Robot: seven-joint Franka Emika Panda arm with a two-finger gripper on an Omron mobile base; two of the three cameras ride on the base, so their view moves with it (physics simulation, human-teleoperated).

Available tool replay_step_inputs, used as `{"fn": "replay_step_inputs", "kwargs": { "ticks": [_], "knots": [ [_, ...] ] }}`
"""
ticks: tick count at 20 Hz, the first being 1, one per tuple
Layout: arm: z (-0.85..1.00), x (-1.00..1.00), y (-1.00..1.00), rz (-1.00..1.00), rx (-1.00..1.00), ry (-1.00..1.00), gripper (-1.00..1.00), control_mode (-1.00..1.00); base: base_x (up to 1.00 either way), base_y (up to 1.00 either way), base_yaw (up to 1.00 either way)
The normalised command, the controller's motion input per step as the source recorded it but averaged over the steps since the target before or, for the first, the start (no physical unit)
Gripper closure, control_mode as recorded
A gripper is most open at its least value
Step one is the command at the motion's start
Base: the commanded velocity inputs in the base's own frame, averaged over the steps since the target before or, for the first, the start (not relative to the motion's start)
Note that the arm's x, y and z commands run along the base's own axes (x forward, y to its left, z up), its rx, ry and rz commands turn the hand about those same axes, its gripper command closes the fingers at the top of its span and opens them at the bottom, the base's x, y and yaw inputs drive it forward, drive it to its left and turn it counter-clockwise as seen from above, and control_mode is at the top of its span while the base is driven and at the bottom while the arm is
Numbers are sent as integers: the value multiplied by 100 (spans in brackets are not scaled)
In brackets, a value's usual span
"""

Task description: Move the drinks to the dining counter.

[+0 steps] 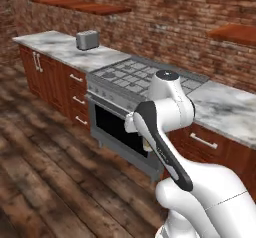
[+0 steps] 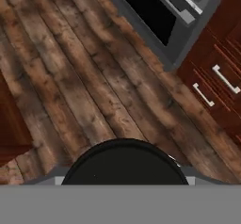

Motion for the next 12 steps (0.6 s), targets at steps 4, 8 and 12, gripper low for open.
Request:
{"fn": "replay_step_inputs", "kwargs": {
  "ticks": [4, 8, 12],
  "knots": [
    [0, 0, 0, 0, 0, 0, 100, 100, 0, 0, 100],
    [0, 0, 0, 0, 0, 0, 100, 100, 42, -12, 91],
    [0, 0, 0, 0, 0, 0, 100, 100, 100, -33, 38]
  ]
}}
